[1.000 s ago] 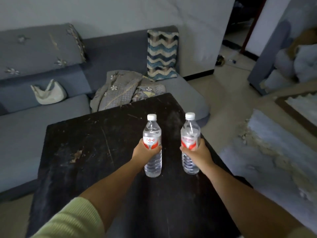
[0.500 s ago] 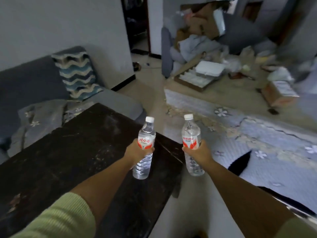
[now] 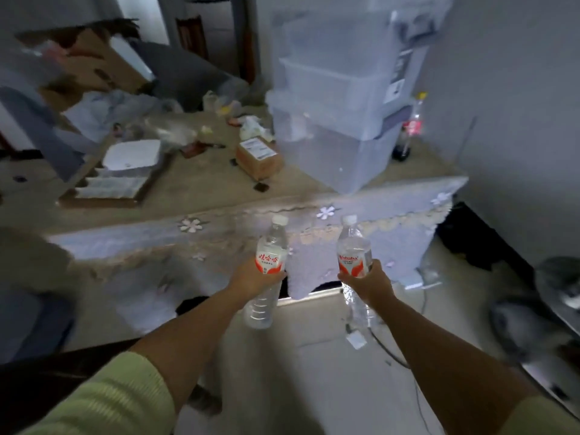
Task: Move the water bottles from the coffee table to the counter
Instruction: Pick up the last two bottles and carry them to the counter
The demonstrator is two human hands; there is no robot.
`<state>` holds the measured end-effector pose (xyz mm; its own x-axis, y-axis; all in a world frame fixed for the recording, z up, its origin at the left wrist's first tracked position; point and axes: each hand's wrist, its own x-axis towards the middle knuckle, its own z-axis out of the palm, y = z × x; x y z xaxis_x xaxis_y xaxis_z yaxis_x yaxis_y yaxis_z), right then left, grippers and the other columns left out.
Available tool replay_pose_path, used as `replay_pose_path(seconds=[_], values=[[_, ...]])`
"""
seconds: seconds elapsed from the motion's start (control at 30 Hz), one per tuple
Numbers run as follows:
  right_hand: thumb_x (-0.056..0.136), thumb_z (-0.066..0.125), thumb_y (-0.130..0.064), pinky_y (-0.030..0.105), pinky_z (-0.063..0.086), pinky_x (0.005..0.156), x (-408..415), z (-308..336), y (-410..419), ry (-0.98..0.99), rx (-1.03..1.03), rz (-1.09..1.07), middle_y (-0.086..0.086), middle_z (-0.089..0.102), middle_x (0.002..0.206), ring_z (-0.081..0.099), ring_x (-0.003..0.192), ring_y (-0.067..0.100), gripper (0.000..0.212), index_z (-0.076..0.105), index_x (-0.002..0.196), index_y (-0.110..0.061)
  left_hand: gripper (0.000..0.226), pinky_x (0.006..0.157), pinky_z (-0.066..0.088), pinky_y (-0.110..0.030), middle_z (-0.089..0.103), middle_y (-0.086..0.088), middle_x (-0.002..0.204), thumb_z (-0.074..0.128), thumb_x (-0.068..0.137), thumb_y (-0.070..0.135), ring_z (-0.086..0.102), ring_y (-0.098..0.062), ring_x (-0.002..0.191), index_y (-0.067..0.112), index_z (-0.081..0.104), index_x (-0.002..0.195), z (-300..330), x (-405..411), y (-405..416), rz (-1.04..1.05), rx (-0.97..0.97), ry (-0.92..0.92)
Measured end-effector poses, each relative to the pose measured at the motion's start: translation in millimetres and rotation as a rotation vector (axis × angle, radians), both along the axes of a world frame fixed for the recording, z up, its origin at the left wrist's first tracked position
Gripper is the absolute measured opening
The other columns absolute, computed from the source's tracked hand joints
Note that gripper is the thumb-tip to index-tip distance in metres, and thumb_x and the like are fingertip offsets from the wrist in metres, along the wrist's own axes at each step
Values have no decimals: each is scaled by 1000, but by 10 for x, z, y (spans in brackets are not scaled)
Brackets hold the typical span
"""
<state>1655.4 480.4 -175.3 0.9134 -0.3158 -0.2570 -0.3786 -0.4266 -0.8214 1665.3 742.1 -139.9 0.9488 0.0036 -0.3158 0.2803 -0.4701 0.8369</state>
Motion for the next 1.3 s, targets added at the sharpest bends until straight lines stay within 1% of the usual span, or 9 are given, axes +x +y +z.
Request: replay_pose_path(seconds=[0.13,0.23,0.37,0.57,0.77,0.9,0.97,1.07,1.3], values=[[68,84,-37,38,52,83,-251,28,-876,30,-17,-210,9,64,106,62,93,25,69,47,119,-9,52,88,55,-43,72,-6,97,85,58,41,68,-25,93,19,66,102,-41,351,-905,-183,27,44],[69,85,-31,39,50,87,-605,1,-1479,21,26,-429,13,61,116,60,101,28,74,44,126,-7,55,91,53,-41,69,-6,104,82,67,38,66,-26,99,17,60,113,-132,513,-1646,-387,83,72],[71,84,-34,32,47,77,-1196,-63,-2039,63,37,-669,10,63,112,61,93,23,72,45,126,-7,48,79,50,-28,69,1,99,79,69,41,66,-19,94,23,60,109,-213,517,-2531,-620,135,44],[70,82,-43,34,46,75,-1884,-131,-2590,135,-46,-969,5,61,97,60,86,25,65,44,112,-10,47,70,48,-22,68,3,100,81,71,36,65,-17,94,22,57,110,-332,404,-3696,-974,139,41],[65,84,-45,33,48,70,-2358,-108,-2897,125,-36,-1236,-1,60,93,59,78,16,62,41,102,-20,48,74,48,-25,70,3,95,83,64,42,65,-17,90,21,66,103,-294,392,-4769,-1226,160,-5],[67,84,-43,38,53,80,-2704,-147,-2842,137,-15,-1385,4,63,102,63,91,23,68,45,114,-14,42,71,45,-21,70,2,91,84,63,45,65,-13,80,18,70,92,-289,174,-5302,-1380,184,-22],[68,84,-41,33,52,75,-2871,-161,-2728,117,-6,-1467,4,65,105,64,90,22,70,47,120,-12,36,67,43,-19,71,3,87,86,62,42,61,-6,71,20,70,86,-326,1,-5475,-1464,201,-28],[69,84,-37,28,48,68,-3113,-128,-2619,81,27,-1588,3,64,102,62,86,19,68,46,120,-13,41,74,47,-22,73,-1,94,88,62,38,64,-13,78,17,69,92,-377,-280,-5700,-1572,187,-21],[69,85,-33,43,54,87,-3937,-37,-2420,-2,51,-1852,6,67,102,65,92,24,61,53,116,-12,51,80,53,-30,69,6,90,86,59,47,65,-16,89,24,62,99,-409,-1352,-6170,-1843,206,-33]])
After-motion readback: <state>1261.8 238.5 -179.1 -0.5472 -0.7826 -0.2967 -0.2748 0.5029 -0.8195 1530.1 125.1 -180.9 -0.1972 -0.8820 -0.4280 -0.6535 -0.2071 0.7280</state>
